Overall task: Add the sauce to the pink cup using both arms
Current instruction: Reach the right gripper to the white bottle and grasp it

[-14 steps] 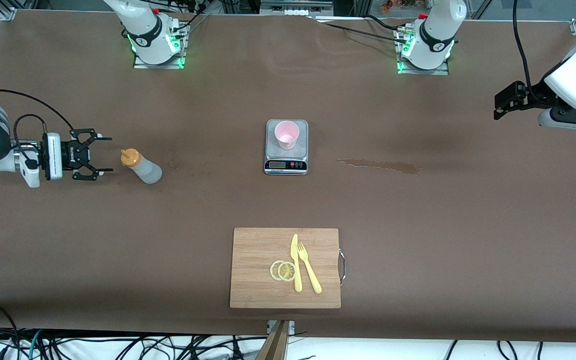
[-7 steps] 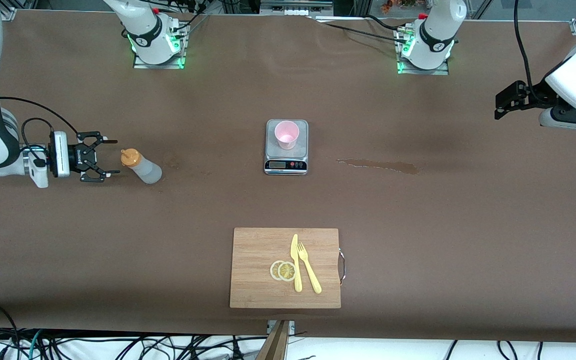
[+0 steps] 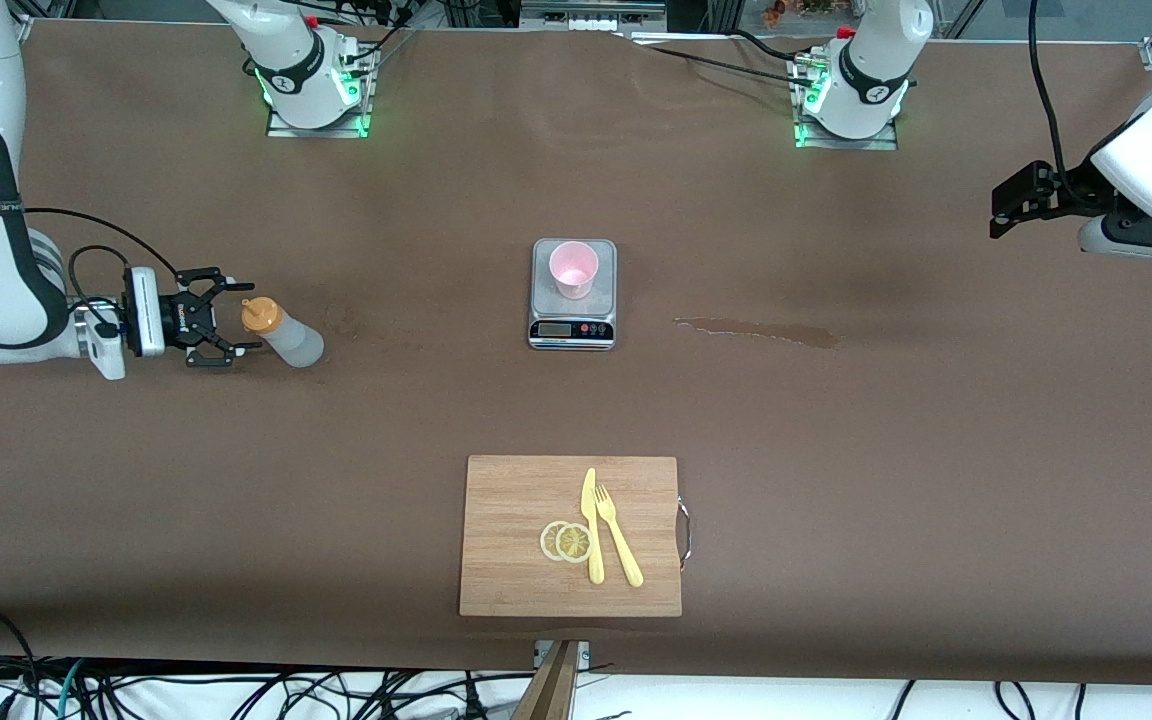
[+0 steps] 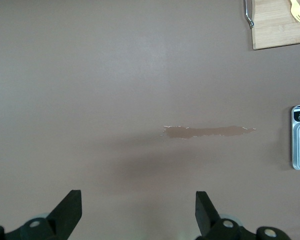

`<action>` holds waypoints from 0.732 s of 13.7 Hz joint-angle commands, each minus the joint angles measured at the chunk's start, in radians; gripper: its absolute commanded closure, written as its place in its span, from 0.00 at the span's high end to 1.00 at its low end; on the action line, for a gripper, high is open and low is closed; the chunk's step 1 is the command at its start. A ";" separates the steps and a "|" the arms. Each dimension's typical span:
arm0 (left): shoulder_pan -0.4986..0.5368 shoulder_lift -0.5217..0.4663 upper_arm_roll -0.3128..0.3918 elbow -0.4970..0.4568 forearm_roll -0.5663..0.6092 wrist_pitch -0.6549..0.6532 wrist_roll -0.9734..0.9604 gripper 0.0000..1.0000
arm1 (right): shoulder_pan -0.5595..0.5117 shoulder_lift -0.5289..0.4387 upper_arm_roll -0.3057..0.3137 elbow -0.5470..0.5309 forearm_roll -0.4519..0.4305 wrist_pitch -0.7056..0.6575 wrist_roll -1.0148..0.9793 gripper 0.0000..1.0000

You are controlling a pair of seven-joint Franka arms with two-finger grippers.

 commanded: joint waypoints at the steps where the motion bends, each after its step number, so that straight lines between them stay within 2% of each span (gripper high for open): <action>1: -0.001 0.007 0.002 0.025 0.023 -0.024 0.020 1.00 | 0.028 0.019 -0.001 0.015 0.045 -0.005 -0.033 1.00; 7: -0.001 0.007 0.000 0.025 0.023 -0.024 0.020 1.00 | 0.068 0.047 -0.001 0.018 0.066 0.006 -0.033 1.00; 10: -0.001 0.007 0.000 0.025 0.023 -0.024 0.020 1.00 | 0.071 0.050 -0.001 0.019 0.066 0.006 -0.033 0.96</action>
